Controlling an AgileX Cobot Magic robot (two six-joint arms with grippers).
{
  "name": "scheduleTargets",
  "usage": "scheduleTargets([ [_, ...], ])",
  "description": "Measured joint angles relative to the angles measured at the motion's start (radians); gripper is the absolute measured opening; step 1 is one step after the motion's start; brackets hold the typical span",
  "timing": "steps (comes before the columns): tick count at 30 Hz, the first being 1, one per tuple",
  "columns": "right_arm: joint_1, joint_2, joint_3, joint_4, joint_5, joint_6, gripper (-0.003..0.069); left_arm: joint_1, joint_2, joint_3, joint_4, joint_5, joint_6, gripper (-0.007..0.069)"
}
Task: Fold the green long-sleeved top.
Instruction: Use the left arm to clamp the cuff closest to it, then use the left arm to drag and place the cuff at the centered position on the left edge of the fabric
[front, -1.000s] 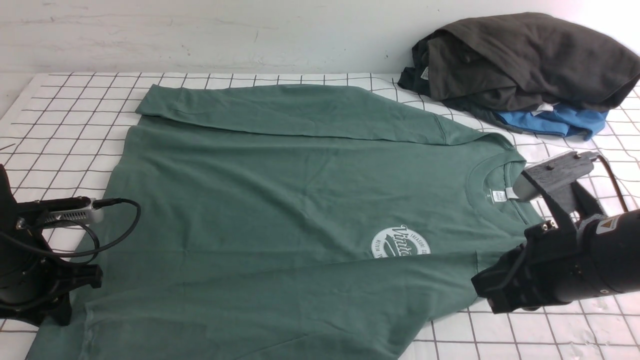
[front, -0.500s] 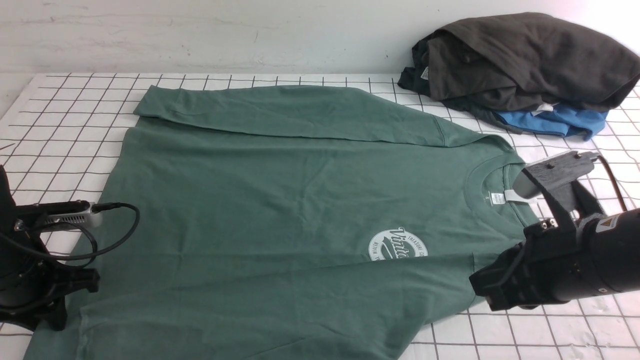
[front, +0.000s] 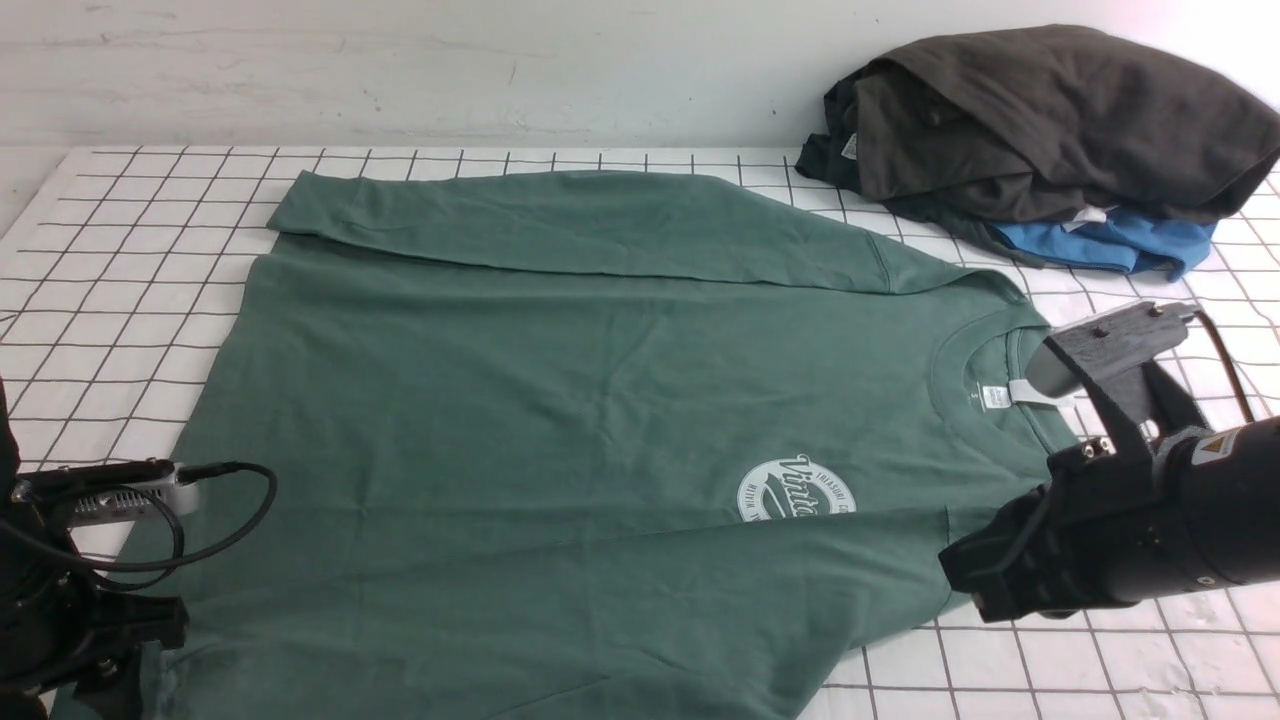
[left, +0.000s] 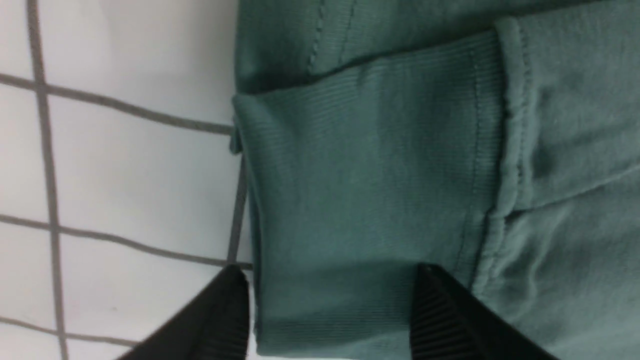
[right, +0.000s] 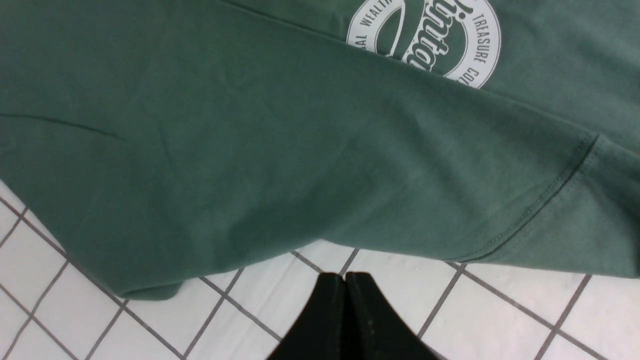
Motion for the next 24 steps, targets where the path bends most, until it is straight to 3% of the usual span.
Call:
scheduleTargets([
  [4, 0.0, 0.0, 0.0, 0.0, 0.0, 0.0, -0.001, 0.0, -0.001, 0.0, 0.0, 0.009, 0.0, 0.0212],
  [5, 0.0, 0.0, 0.0, 0.0, 0.0, 0.0, -0.001, -0.002, -0.006, 0.0, -0.002, 0.012, 0.0, 0.0117],
  [9, 0.0, 0.0, 0.0, 0.0, 0.0, -0.001, -0.001, -0.021, -0.05, 0.0, -0.012, 0.039, 0.024, 0.0015],
  [18, 0.0, 0.0, 0.0, 0.0, -0.01, -0.001, -0.001, -0.153, -0.289, -0.149, 0.018, 0.166, 0.086, -0.0005],
  [24, 0.0, 0.0, 0.0, 0.0, -0.015, -0.001, -0.001, -0.182, -0.338, -0.366, 0.179, 0.129, 0.09, -0.0005],
])
